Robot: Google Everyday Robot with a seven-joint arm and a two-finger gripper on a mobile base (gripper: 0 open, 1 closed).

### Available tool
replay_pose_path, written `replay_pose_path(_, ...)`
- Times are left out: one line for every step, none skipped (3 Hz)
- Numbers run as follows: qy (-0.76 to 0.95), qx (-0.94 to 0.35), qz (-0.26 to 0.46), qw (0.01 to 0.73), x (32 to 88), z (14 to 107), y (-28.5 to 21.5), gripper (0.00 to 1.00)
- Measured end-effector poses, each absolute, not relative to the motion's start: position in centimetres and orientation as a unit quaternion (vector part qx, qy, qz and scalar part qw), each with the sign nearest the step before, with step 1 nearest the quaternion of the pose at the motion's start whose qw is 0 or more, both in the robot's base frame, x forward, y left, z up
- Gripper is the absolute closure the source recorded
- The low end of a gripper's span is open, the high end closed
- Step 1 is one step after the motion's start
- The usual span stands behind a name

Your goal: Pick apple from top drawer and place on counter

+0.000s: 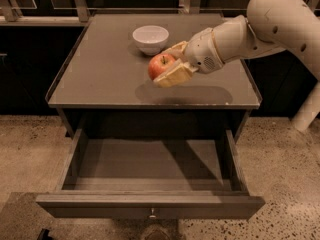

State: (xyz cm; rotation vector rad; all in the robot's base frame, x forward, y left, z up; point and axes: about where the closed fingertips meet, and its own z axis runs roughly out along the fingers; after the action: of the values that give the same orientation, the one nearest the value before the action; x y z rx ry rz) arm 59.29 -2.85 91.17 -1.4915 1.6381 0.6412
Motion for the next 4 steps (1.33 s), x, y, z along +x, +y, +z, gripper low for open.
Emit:
replay_pose_path(0.665, -0.556, 0.258, 0.427, 61.7, 90.4, -3.8, 1.0)
replay_pose_path(0.693, -0.517, 0.237, 0.443, 63.2, 89.3, -4.9, 0.99)
replay_pose_path(0.693, -0.512, 0.234, 0.45, 63.7, 89.4, -4.8, 0.8)
replay_pose_path(0.693, -0.512, 0.234, 0.45, 63.7, 89.4, -4.8, 0.57)
